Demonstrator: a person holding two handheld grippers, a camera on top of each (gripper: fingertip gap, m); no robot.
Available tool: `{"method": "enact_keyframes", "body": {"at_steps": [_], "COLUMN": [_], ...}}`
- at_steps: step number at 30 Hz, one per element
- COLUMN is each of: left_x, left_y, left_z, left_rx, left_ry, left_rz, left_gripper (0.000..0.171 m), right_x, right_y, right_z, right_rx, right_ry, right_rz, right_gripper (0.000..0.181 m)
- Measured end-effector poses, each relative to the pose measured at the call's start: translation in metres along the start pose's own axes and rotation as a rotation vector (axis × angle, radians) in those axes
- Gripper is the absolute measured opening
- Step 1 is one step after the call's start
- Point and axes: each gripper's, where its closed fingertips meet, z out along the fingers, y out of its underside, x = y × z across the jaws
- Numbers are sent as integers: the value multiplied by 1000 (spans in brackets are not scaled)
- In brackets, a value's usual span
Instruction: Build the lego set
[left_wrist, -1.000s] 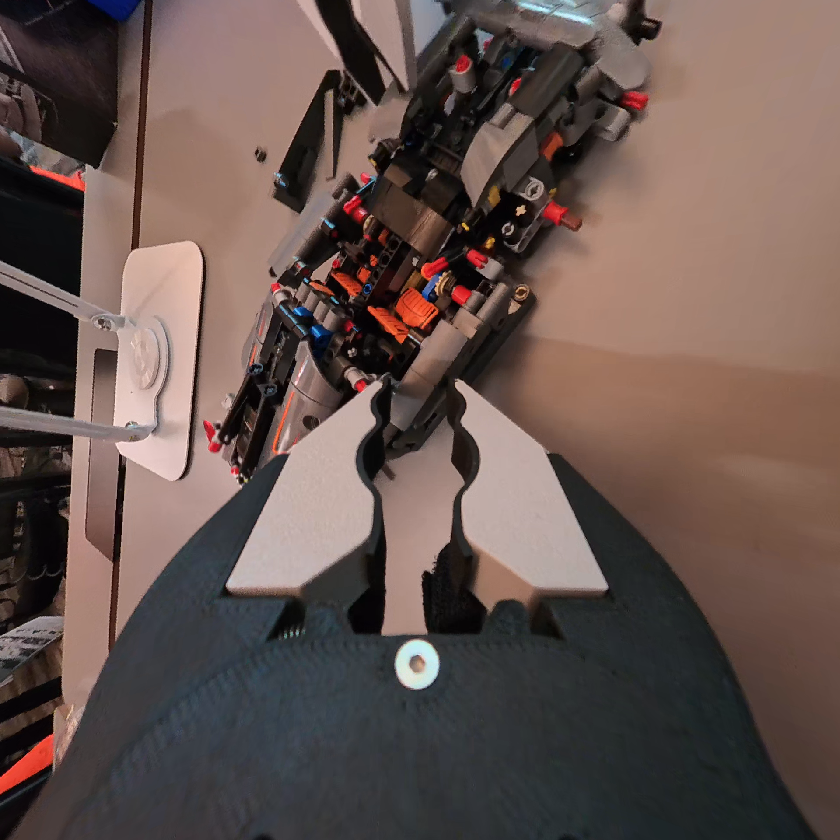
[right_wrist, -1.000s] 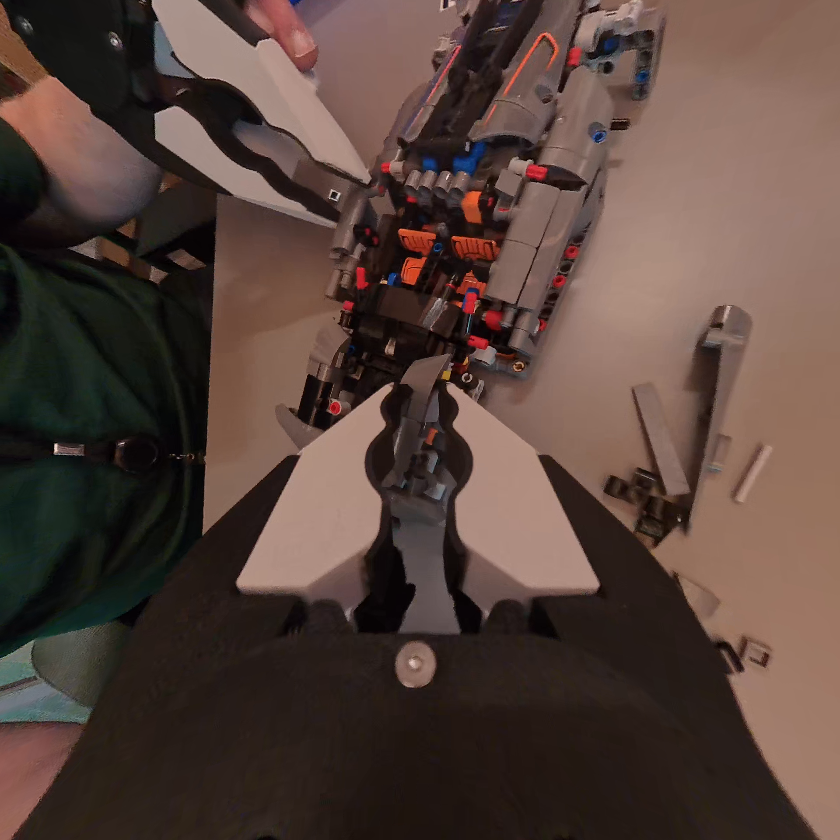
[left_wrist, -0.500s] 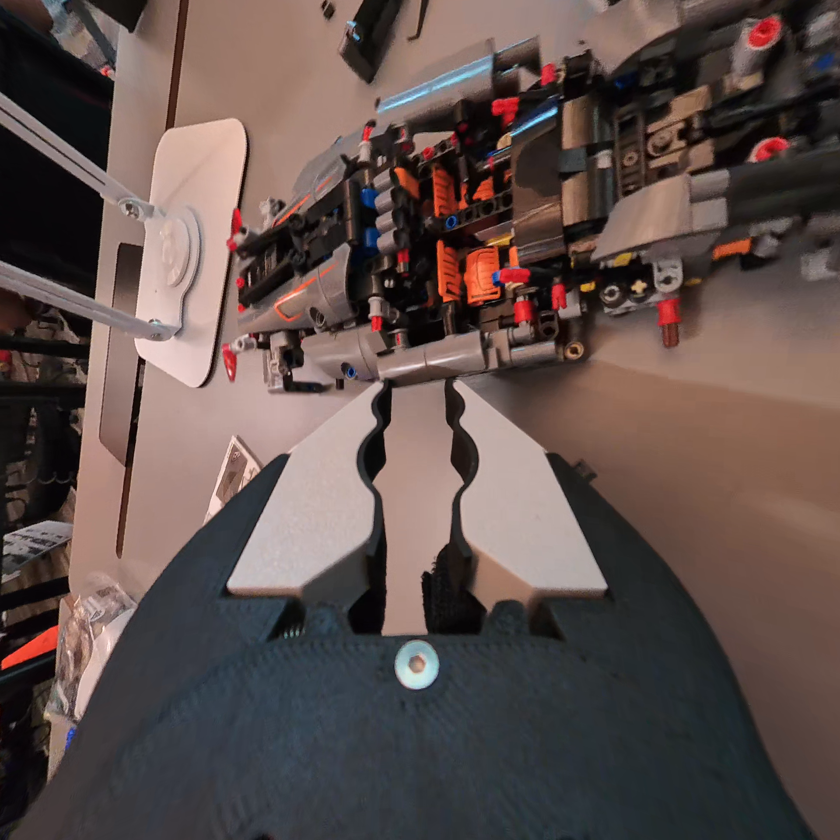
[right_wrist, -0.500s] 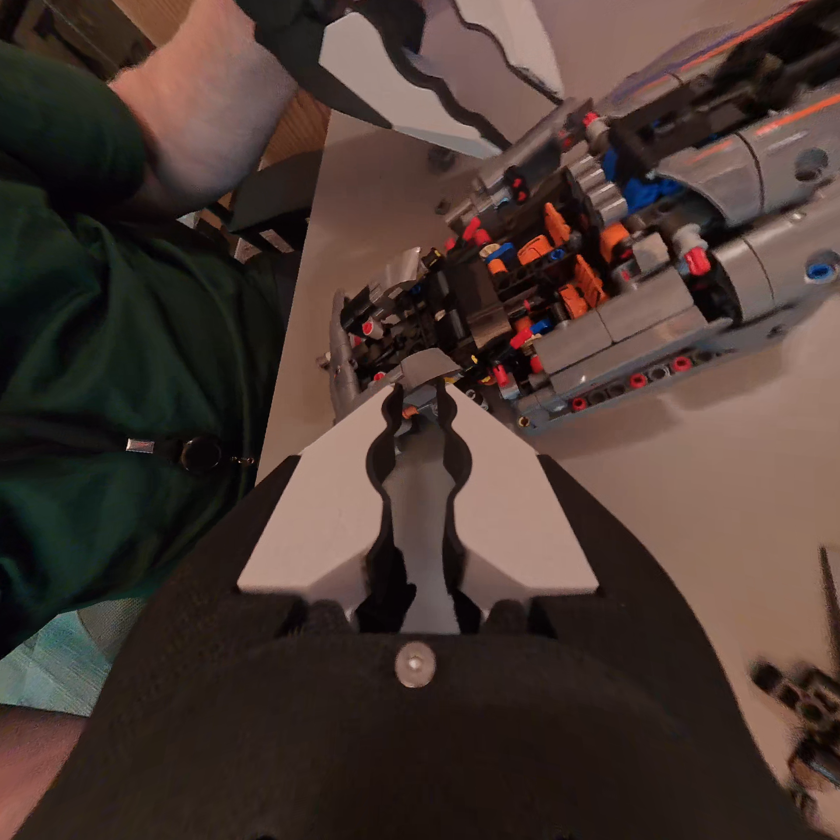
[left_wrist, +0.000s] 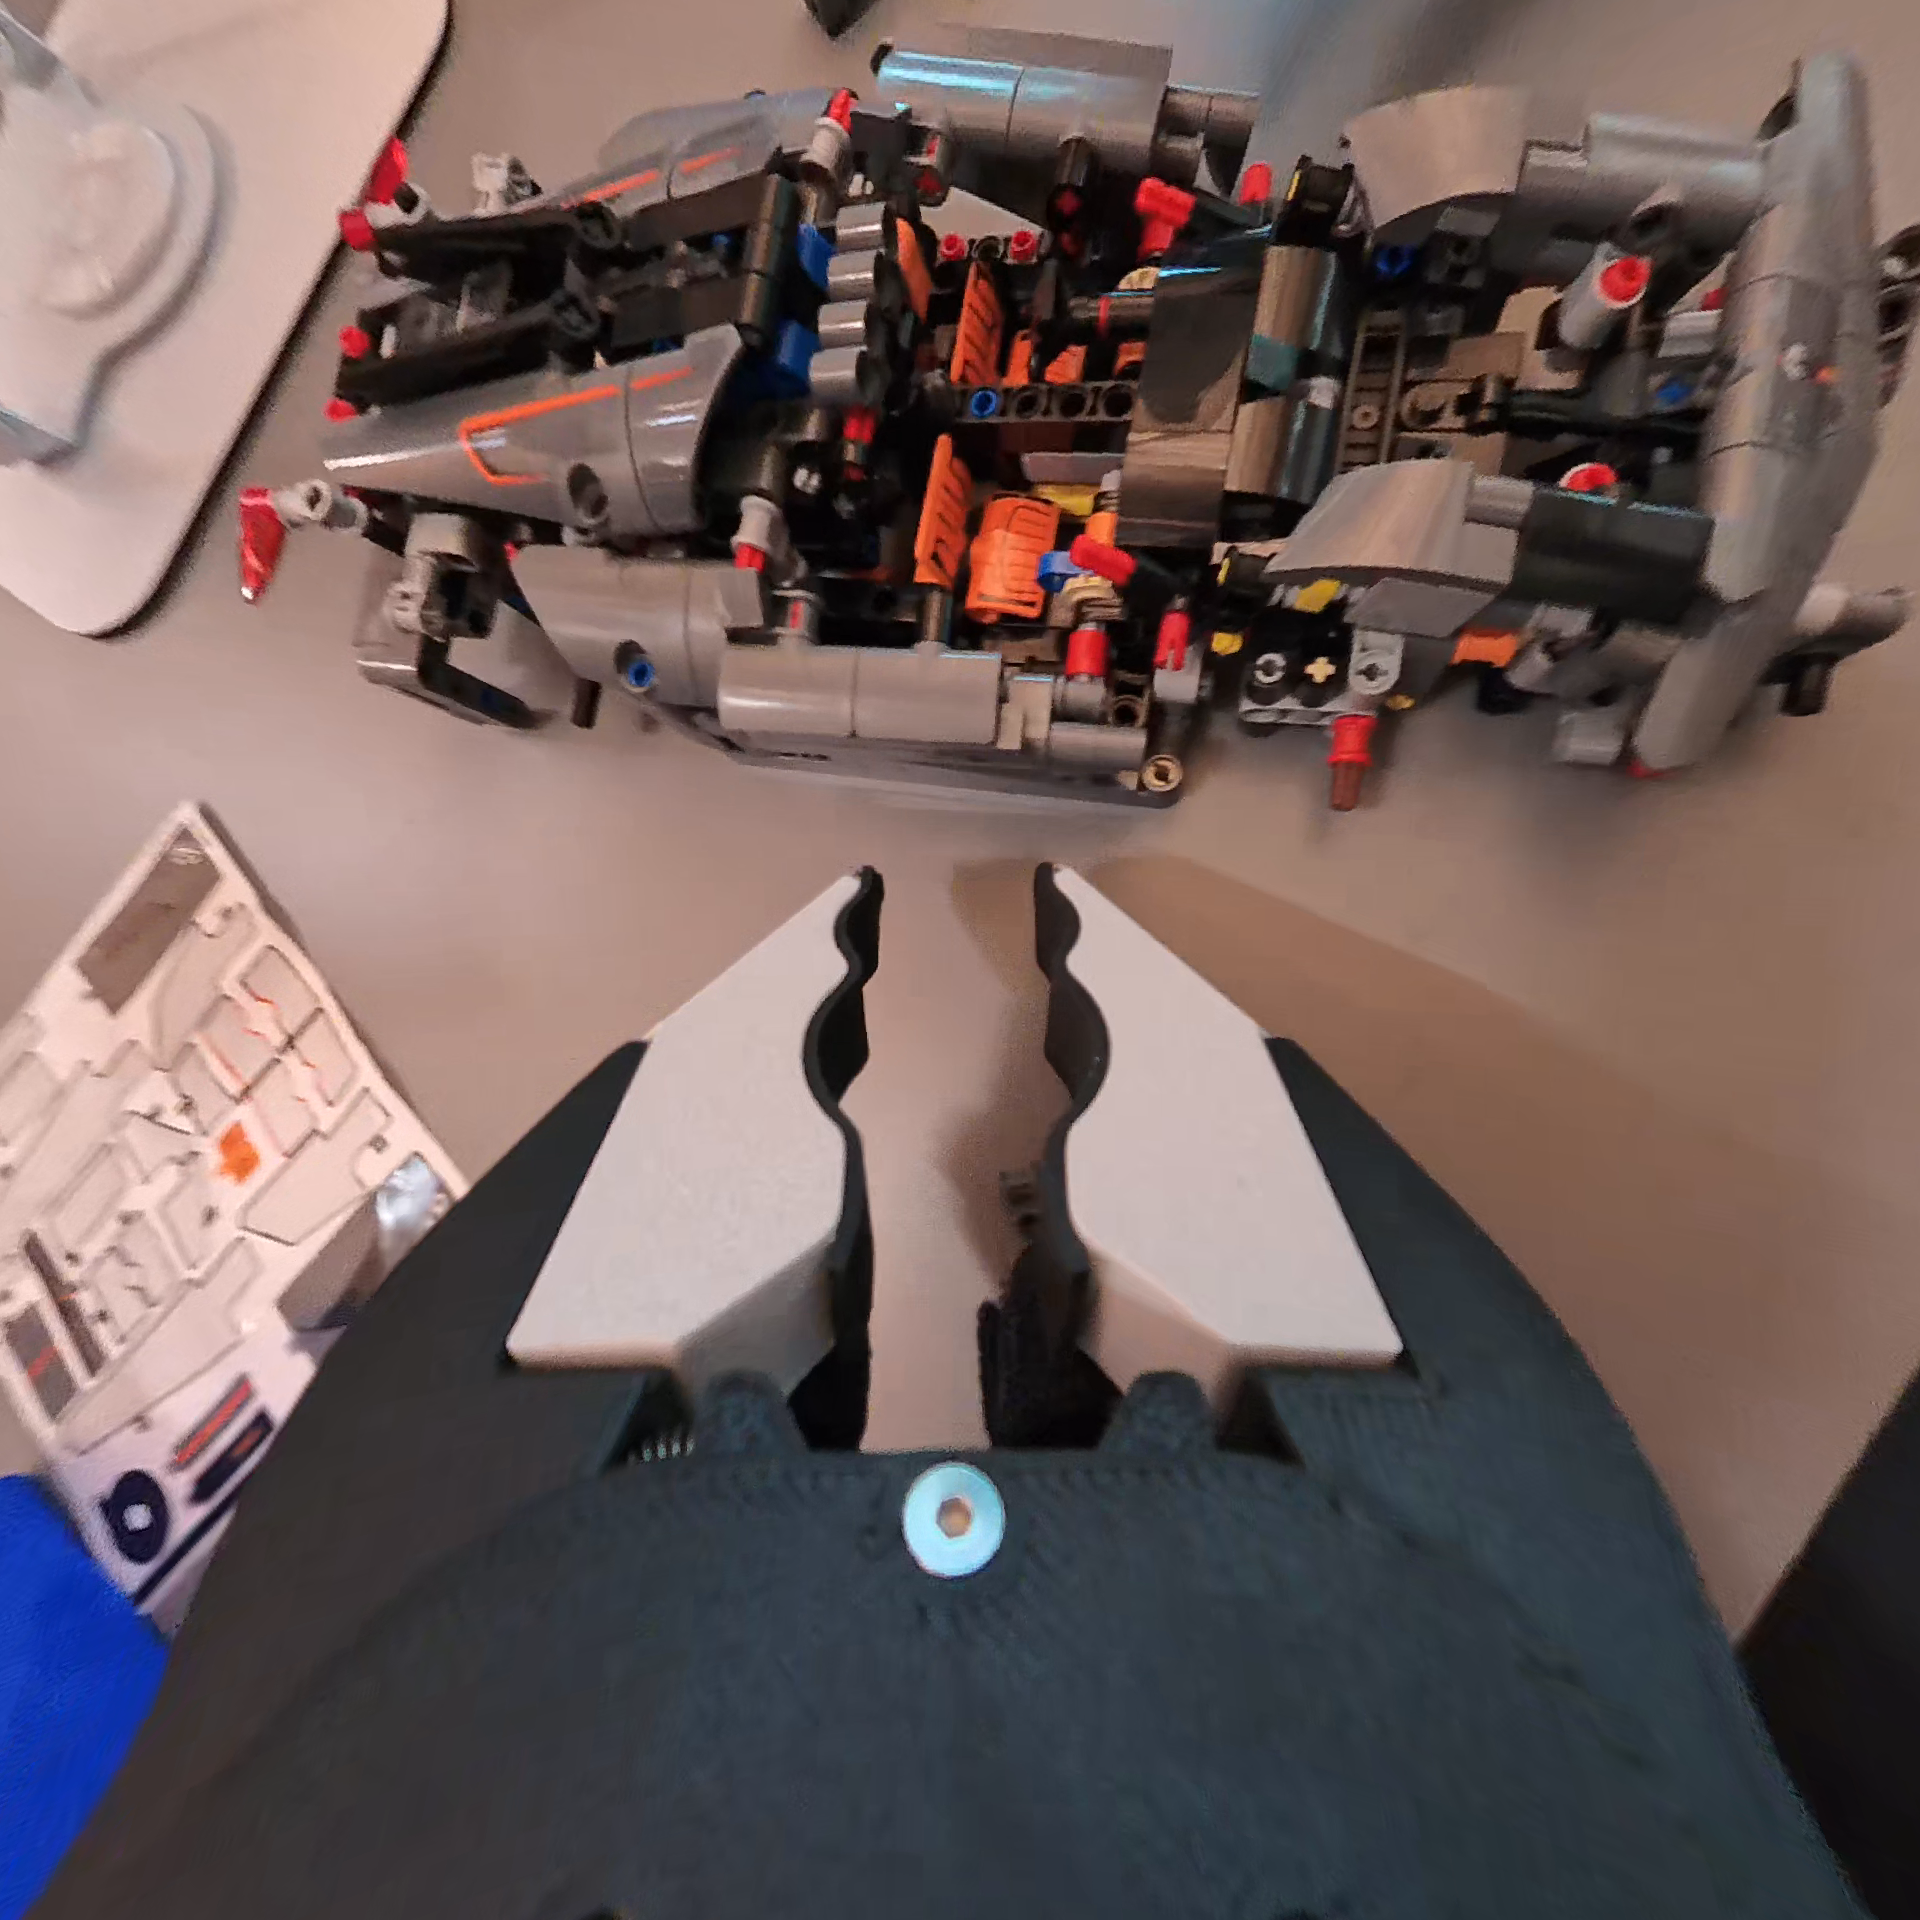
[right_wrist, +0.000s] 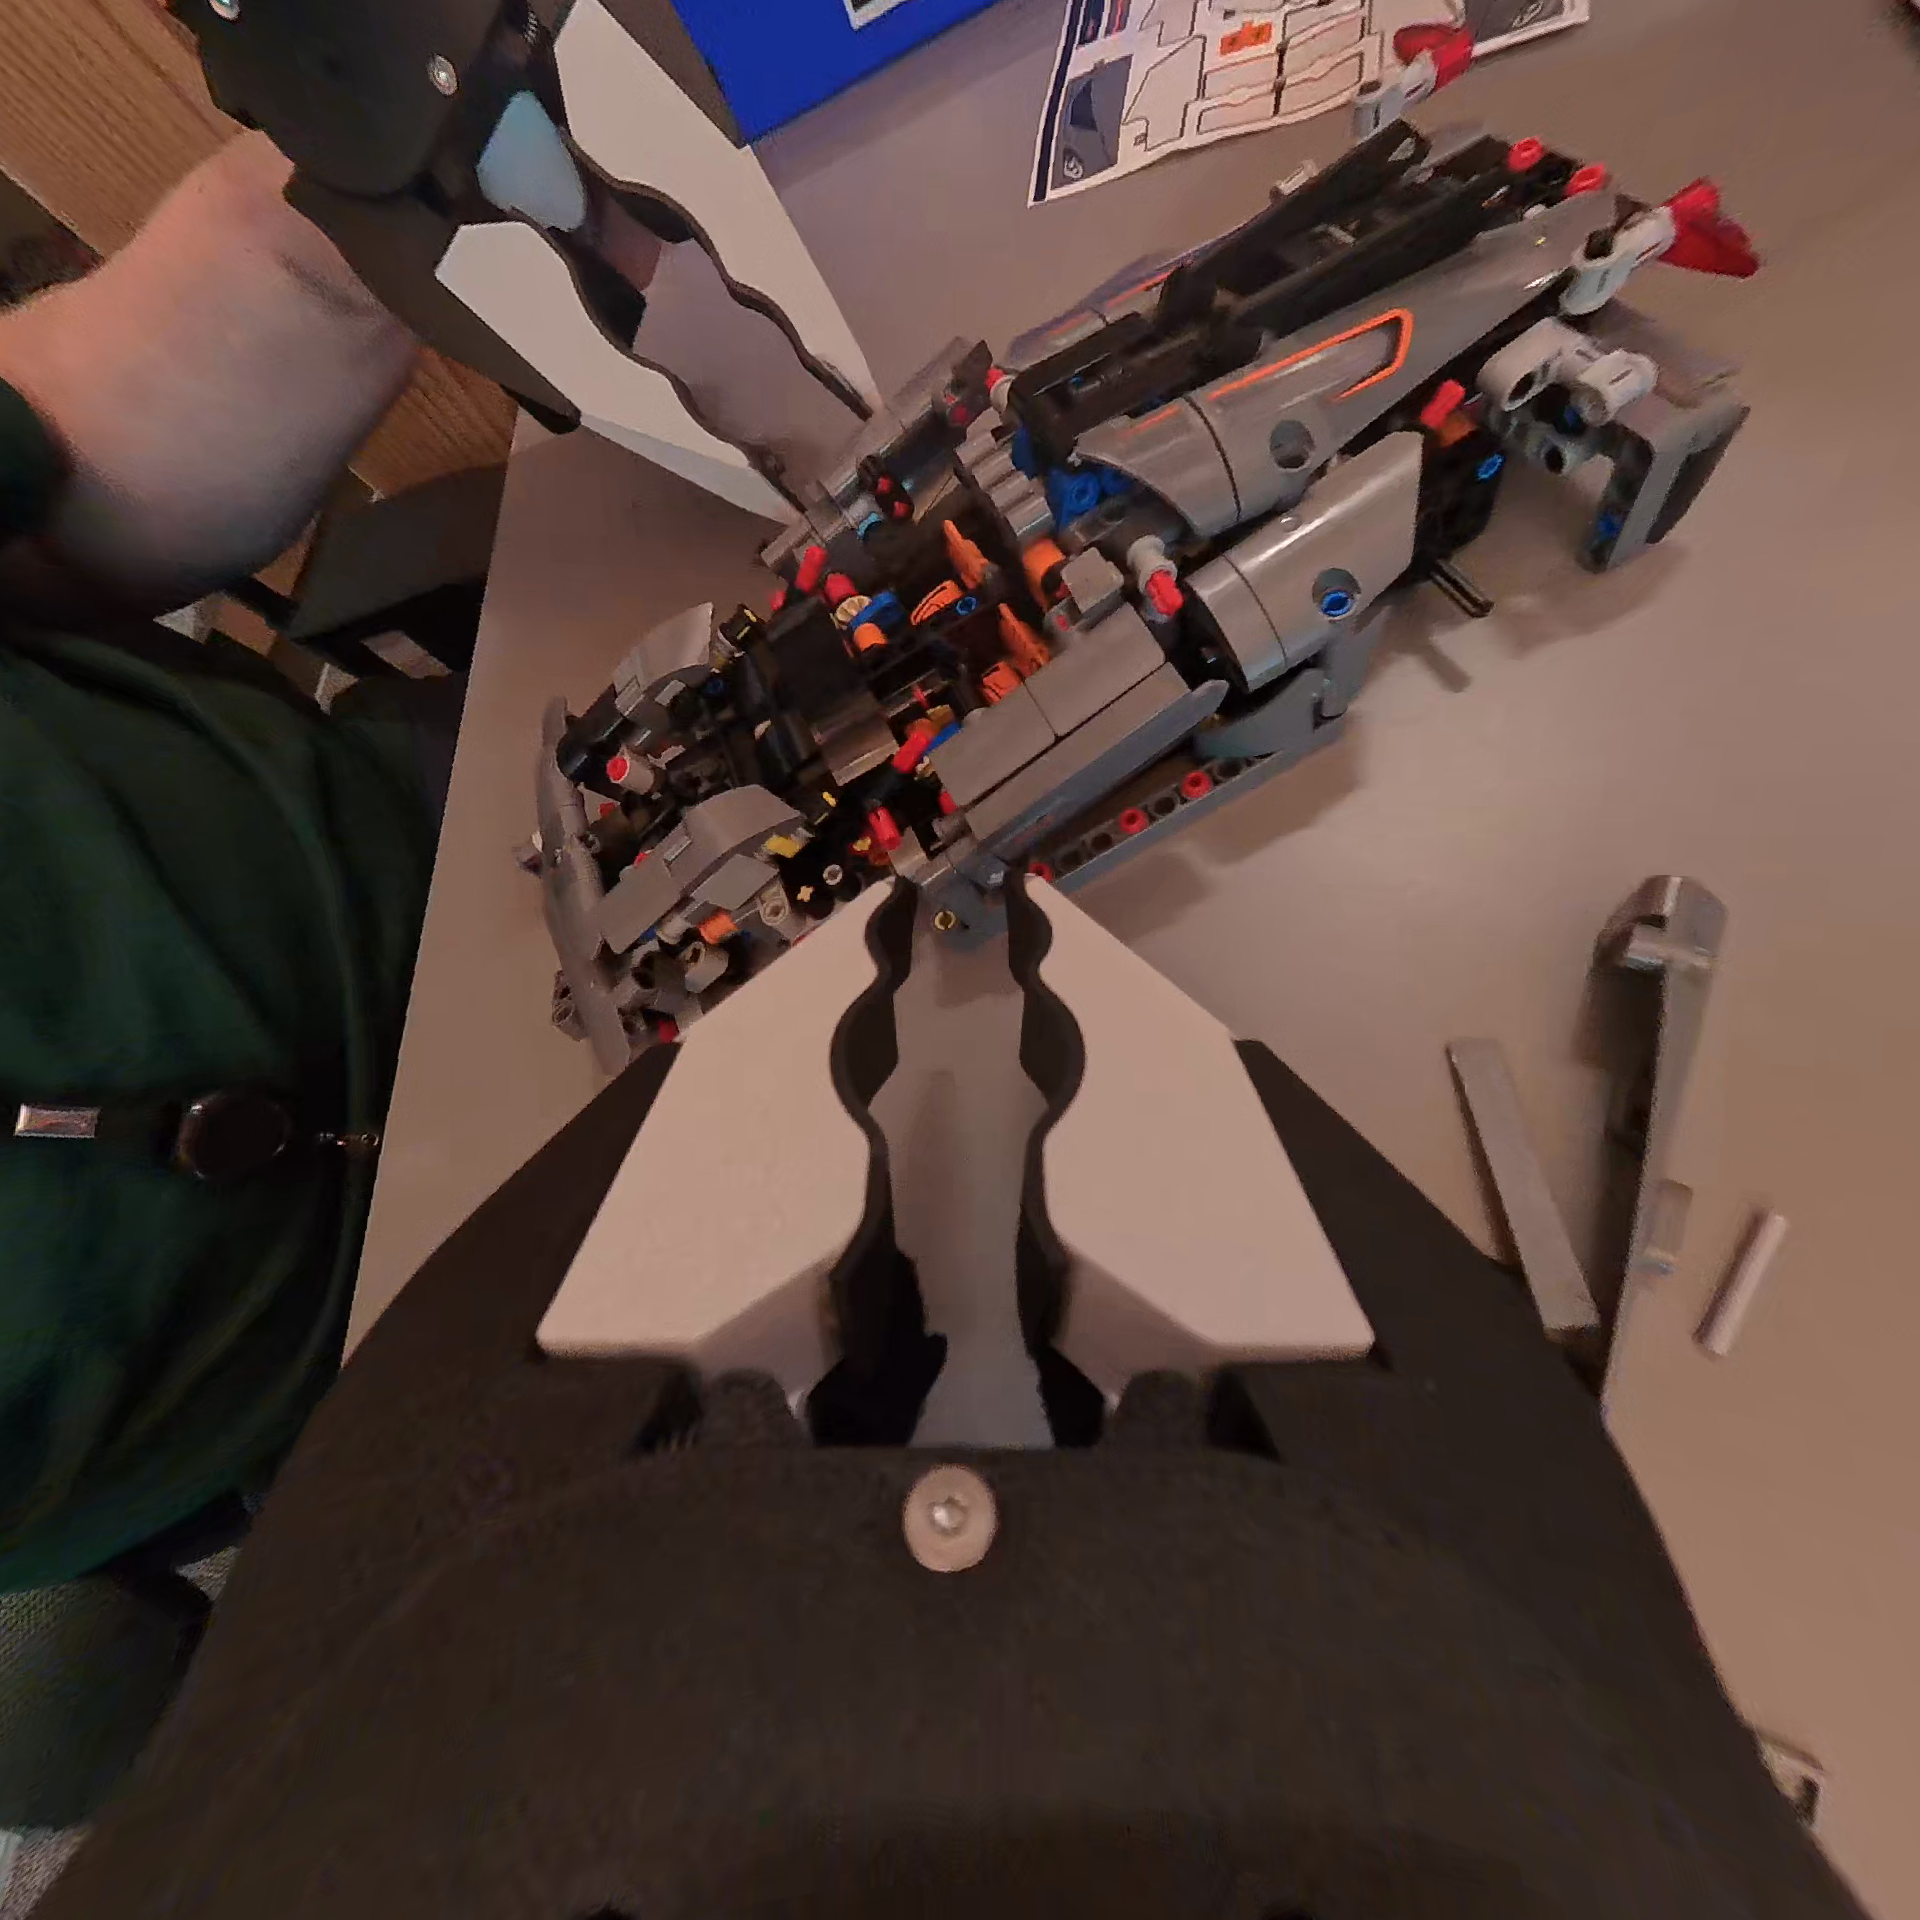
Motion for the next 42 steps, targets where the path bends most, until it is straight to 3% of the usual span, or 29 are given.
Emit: {"method": "enact_keyframes", "body": {"at_steps": [12,42], "left_x": [19,20], "left_y": [-6,-19], "left_z": [11,11], "left_rx": [3,56], "left_ry": [37,32], "left_rz": [-27,-86], "left_gripper": [28,19], "right_x": [0,1], "right_y": [5,7], "right_z": [16,20], "right_rx": [-27,-31], "right_ry": [-21,-34], "right_rz": [27,50], "right_gripper": [18,15]}}
